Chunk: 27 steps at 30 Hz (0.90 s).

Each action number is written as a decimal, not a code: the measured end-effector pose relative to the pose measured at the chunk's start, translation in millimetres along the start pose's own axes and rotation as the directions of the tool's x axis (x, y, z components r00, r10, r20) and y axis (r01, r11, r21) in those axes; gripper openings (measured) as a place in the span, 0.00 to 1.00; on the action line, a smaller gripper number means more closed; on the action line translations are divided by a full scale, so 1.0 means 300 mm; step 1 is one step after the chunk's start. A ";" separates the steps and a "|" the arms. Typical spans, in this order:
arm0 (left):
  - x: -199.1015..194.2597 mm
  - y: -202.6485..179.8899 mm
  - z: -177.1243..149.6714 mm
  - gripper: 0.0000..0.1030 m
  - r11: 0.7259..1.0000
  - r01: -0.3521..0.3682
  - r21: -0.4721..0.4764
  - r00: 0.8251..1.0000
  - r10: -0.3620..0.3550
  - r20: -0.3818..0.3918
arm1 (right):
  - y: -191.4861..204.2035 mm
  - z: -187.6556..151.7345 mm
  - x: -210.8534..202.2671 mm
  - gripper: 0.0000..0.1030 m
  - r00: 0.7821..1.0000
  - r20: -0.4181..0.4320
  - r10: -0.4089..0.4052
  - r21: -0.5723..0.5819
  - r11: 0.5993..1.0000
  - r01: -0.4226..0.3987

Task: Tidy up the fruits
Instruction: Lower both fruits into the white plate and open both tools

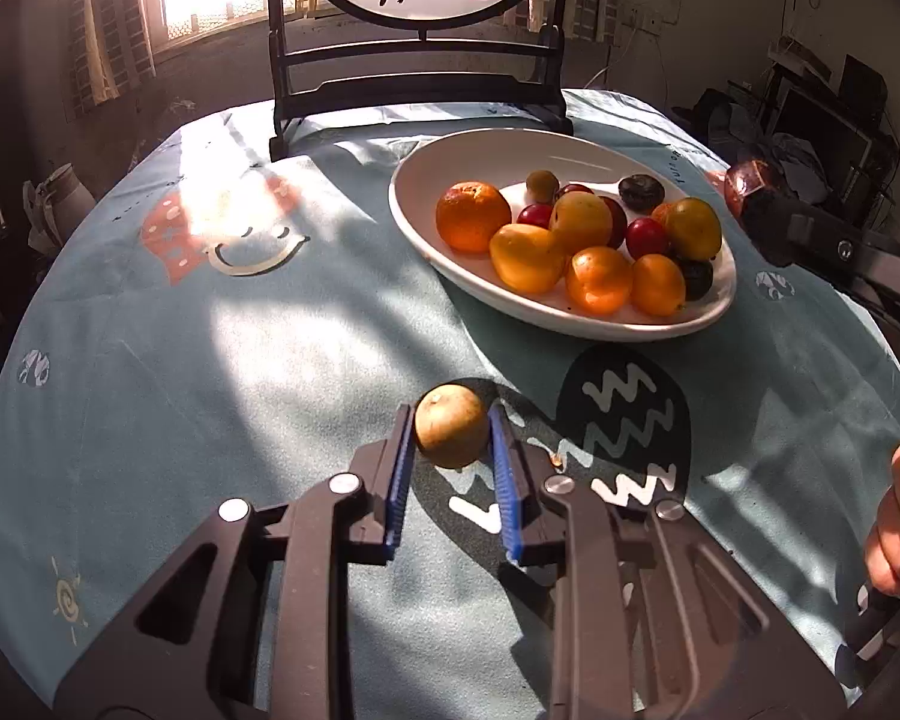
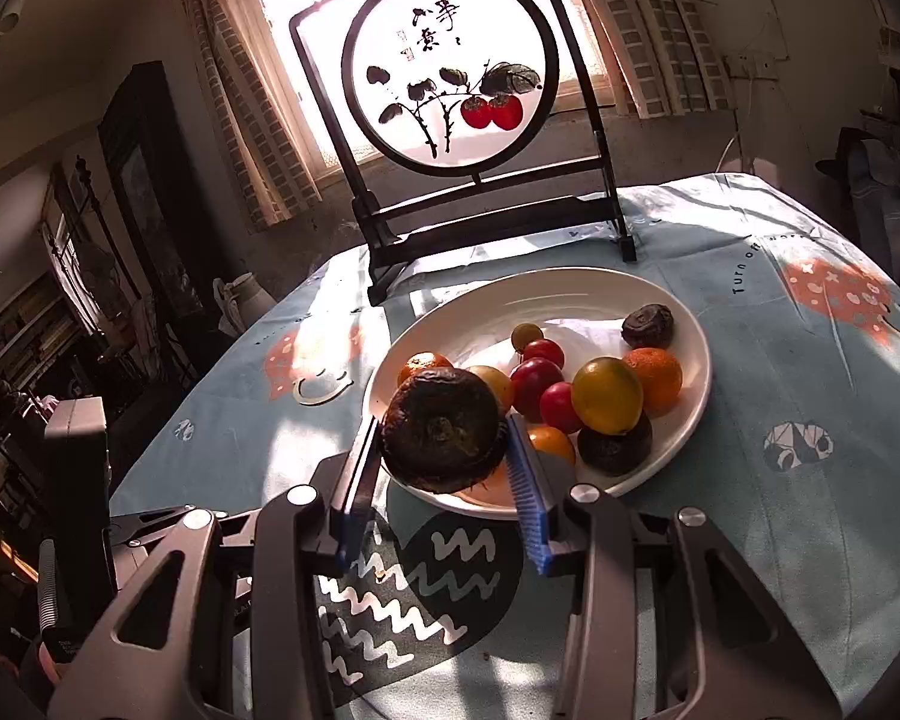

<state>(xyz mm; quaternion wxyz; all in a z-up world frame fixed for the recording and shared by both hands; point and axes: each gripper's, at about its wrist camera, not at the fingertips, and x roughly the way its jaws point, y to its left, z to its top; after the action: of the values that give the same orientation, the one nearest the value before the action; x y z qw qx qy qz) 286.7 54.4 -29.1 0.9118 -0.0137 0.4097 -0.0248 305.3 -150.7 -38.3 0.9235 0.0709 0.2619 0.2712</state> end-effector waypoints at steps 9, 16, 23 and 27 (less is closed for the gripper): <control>0.063 -0.090 0.313 0.24 0.999 0.049 0.013 0.997 -0.049 0.055 | -0.088 0.095 -0.006 0.41 0.996 0.080 -0.034 0.029 0.999 0.032; 0.277 -0.116 0.491 0.24 1.000 0.005 -0.010 1.000 -0.005 -0.002 | -0.171 0.202 0.097 0.41 0.992 0.102 -0.070 0.065 0.996 0.064; 0.339 -0.090 0.522 0.76 0.991 -0.114 -0.065 0.993 0.114 0.009 | -0.204 0.218 0.151 0.41 0.994 0.080 -0.073 0.048 0.996 0.069; 0.304 -0.066 0.504 0.78 0.989 -0.127 -0.081 0.992 0.128 0.003 | -0.206 0.220 0.183 0.41 0.996 0.057 -0.072 0.035 0.997 0.070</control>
<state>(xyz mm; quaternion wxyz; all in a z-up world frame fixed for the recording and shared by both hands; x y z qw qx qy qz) 459.5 30.1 4.1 0.9119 -0.0242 0.4066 0.0500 407.8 -172.5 -23.5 0.9385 0.0847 0.2416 0.2316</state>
